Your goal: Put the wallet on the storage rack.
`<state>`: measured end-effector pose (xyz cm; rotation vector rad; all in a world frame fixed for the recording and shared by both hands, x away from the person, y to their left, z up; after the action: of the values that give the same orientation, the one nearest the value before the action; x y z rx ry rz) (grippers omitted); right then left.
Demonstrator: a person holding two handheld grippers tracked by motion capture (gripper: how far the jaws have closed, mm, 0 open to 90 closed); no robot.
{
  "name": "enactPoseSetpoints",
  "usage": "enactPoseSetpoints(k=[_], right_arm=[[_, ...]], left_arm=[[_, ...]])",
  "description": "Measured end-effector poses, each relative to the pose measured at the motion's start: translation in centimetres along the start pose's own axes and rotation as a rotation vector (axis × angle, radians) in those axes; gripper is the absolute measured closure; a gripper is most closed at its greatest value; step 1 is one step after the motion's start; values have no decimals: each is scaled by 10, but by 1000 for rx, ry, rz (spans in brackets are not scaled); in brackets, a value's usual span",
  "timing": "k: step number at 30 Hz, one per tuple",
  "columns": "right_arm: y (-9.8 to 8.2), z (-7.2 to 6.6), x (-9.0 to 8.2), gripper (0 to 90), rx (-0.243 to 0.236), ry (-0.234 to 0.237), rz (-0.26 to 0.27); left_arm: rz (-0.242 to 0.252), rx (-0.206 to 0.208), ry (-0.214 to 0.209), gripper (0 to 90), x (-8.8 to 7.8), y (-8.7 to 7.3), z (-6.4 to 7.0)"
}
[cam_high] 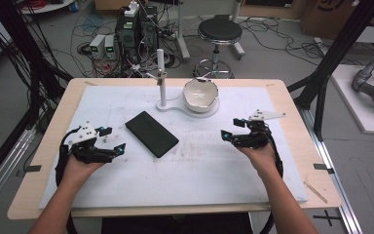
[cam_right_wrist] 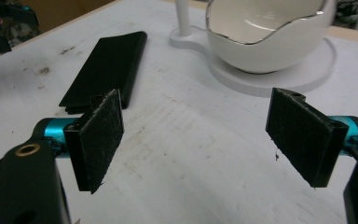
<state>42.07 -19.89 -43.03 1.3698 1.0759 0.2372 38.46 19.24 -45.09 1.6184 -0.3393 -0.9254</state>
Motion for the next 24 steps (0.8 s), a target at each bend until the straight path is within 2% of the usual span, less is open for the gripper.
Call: enactPoseSetpoints(k=[14, 20, 24], right_arm=[[36, -38, 90, 194, -66, 113, -115], [41, -50, 126, 194, -71, 153, -168], [36, -55, 147, 194, -67, 157, -219]], left_arm=[[5, 10, 5, 167, -12, -3, 2], [4, 8, 8, 167, -14, -4, 2], [4, 10, 10, 167, -15, -4, 2]])
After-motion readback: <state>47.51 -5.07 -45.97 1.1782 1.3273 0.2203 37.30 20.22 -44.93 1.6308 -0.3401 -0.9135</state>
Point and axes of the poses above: each handheld gripper's, and its own axes: x roughly forward along the jaws, y roughly out of its top, z roughly to its right, the point moved 9 cm from there along x, roughly forward along the jaws
